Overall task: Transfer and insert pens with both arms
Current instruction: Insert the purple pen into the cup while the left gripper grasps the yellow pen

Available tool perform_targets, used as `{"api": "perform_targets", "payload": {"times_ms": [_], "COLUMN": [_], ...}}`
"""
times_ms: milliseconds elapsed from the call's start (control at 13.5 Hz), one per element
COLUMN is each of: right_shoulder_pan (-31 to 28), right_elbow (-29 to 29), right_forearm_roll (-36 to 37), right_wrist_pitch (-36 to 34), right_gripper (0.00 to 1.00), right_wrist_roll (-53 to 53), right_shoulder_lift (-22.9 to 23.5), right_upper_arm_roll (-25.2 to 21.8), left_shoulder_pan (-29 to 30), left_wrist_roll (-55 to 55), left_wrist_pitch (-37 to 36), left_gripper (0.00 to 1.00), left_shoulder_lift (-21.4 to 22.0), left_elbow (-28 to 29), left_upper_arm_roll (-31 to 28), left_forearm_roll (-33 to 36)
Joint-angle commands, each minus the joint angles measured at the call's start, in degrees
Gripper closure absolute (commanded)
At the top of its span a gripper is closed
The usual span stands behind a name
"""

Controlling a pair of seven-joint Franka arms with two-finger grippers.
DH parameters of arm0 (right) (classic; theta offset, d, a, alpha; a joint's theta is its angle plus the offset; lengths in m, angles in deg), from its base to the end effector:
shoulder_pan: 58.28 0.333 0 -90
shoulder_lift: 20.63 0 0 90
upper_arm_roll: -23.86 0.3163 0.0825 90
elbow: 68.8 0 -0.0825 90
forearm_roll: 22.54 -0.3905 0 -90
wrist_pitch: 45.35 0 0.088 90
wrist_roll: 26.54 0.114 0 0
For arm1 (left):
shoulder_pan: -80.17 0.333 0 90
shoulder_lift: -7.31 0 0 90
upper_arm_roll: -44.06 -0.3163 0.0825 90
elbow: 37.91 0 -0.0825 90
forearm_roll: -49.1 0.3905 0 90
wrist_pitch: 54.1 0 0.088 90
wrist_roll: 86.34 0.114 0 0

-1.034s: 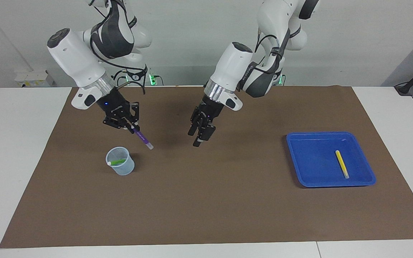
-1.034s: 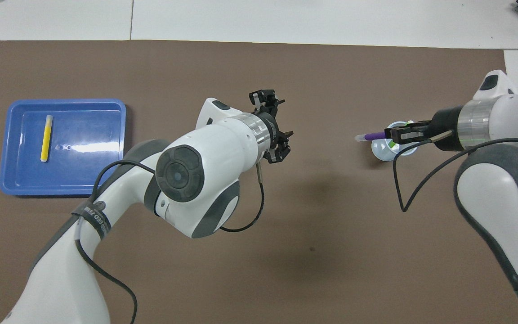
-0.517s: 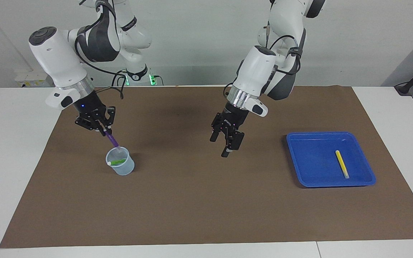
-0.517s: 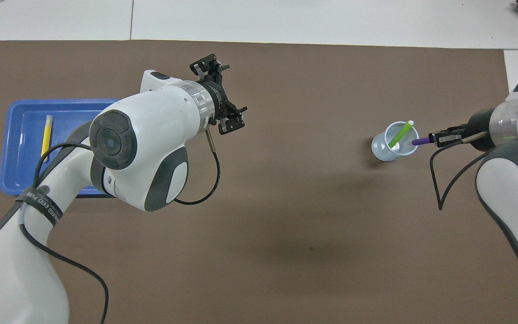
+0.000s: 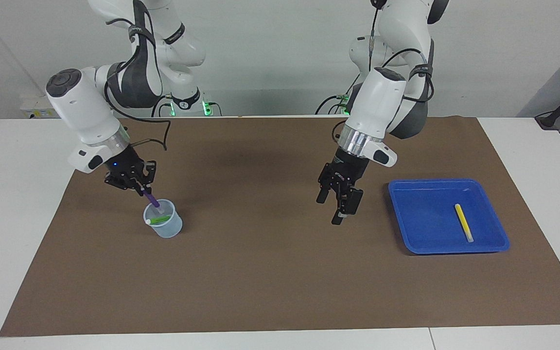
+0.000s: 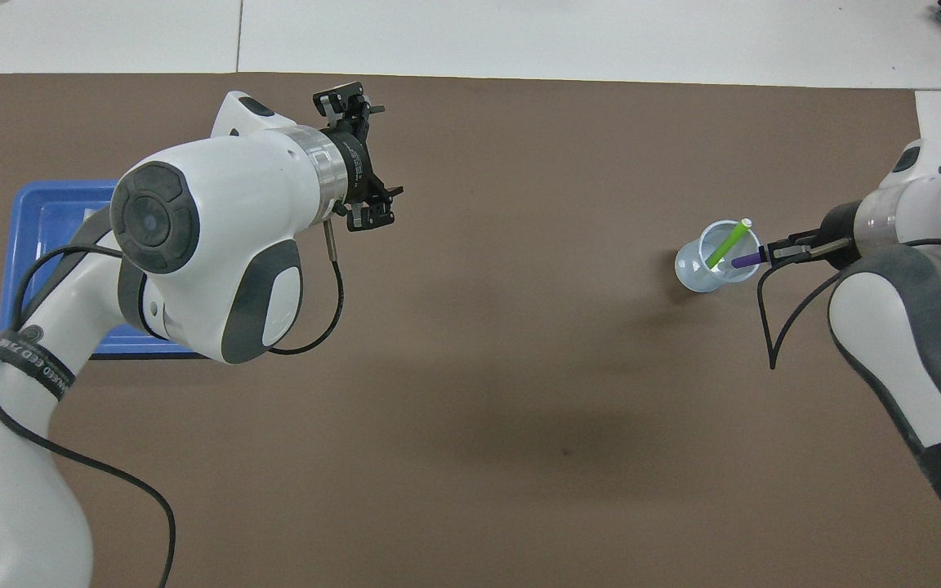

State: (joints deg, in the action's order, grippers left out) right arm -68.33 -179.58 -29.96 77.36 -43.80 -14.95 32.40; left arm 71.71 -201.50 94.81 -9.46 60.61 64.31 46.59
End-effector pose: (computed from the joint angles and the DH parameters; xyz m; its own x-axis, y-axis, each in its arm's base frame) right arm 0.5996 -0.0115 0.4368 0.9700 0.1994 0.1388 0.2132 -0.9725 -0.0933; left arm 0.6193 -0.3101 0.4847 0.0773 0.9280 -0.3646 0.8882 0.1020 0.4481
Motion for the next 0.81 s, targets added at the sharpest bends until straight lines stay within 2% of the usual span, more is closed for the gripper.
{"api": "perform_targets", "payload": {"times_ms": [0,222,369,591,738], "right_shoulder_pan": [-0.9,-1.1,-2.2,-3.0,-2.7], "right_elbow": [-0.1,0.2,0.3,0.5,0.7], "right_forearm_roll": [1.2,1.2,1.2,1.2,1.2], "right_wrist_pitch": [2.1,1.3,0.8,-6.6,-8.3], "right_gripper": [0.02,0.00,0.00,0.00,0.00], "right_wrist_roll": [0.3,0.3,0.2,-1.3,-4.2], "right_shoulder_lift": [1.0,1.0,-0.5,-4.9,-7.3], "right_upper_arm_roll": [0.7,0.5,0.5,0.5,0.7], "left_shoulder_pan": [2.0,8.6,11.8,14.1,16.8], "left_wrist_roll": [11.0,31.7,40.7,50.5,61.8], "left_wrist_pitch": [-7.6,-18.1,-21.5,-26.0,-28.0], "left_gripper": [0.00,0.00,0.00,0.00,0.00], "left_shoulder_lift": [1.7,2.9,3.7,4.5,5.6], "left_elbow": [0.1,0.4,1.0,1.1,2.9], "left_upper_arm_roll": [0.2,0.6,0.6,0.3,0.2], "left_forearm_roll": [0.0,0.0,-0.1,-0.1,0.0]}}
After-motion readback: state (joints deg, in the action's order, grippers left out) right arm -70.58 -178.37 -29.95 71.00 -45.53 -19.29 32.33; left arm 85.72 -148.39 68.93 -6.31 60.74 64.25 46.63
